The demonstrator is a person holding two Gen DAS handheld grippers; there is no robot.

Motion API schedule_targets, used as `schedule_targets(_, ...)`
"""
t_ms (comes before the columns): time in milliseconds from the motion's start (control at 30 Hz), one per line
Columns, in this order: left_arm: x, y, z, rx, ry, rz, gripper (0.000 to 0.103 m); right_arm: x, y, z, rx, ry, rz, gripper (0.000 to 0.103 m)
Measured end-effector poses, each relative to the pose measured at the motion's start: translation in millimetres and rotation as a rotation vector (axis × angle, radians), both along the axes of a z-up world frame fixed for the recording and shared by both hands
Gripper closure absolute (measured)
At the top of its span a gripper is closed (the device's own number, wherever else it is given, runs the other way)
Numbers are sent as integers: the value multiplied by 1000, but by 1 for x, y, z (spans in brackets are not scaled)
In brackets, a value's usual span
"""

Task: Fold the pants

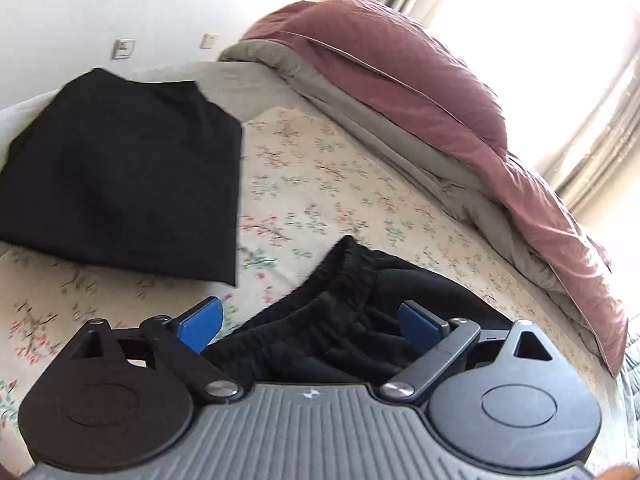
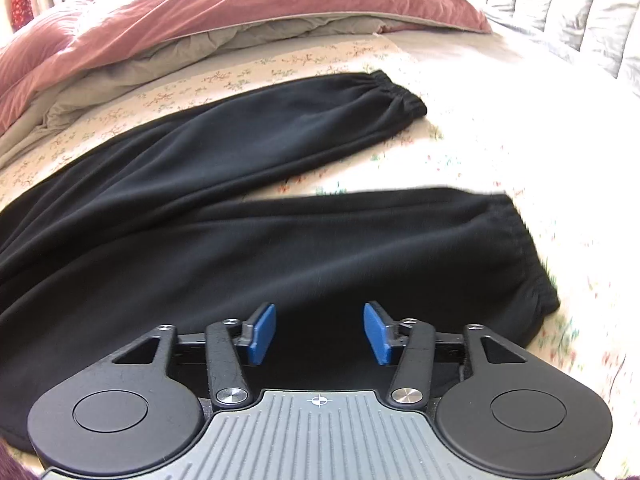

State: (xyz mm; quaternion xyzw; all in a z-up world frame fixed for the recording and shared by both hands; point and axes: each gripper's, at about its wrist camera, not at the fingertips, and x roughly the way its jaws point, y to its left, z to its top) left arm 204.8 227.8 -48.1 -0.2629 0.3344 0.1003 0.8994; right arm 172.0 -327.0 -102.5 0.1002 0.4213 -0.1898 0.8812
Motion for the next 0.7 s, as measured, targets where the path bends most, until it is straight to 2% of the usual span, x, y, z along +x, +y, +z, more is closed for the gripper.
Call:
schedule_targets(100,63,-21,-12,57,46,-155,0,18,-8,5,-27,1,22,47)
schedule_targets(233,134,-35,-45,166,130,-192,0,52,-33,19,-29,-27,40,39)
schedule_targets(333,167,-36,-65,199,184,-211,0,87,-70,25,-31,-23,-11,39)
schedule_targets(367,179,-36,-70,215,204,-210,5,98,-86,26,-25,-24,-40,39)
schedule_targets(400,186,-37,-75,224,214,-217,19,108,-100,26,-18,-27,-64,39)
schedule_targets(467,196,-40,-82,220,216,-246,33,134,-130,23,-26,-22,-106,40)
schedule_targets(567,205,-48,-87,309,225,-244,45,170,-161,15,-83,5,-132,40)
schedule_targets(700,207,-45,-87,319,200,-232,57,214,-186,2,-72,13,-109,43)
